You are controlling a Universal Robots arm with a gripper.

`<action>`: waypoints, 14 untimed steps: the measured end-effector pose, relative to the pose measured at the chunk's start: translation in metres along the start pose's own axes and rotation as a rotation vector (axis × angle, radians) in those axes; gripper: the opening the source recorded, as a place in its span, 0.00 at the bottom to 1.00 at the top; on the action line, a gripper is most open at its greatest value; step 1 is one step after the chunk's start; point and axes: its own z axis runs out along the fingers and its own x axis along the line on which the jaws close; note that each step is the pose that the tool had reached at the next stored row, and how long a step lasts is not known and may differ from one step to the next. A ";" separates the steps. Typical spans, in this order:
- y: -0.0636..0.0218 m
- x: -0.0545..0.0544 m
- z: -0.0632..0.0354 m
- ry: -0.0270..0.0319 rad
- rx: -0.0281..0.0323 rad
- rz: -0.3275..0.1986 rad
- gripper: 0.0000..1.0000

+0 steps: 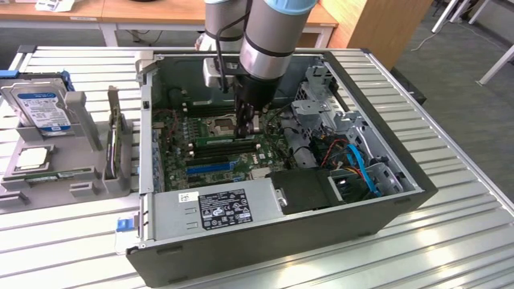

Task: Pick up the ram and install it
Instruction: 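Insert the ram into the slot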

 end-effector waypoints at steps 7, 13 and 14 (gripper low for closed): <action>-0.0005 0.001 0.0057 0.0000 0.0001 0.000 0.12; -0.0004 0.001 0.0059 0.0001 0.0000 0.000 0.12; 0.0000 0.001 0.0059 0.0001 0.0001 0.000 0.12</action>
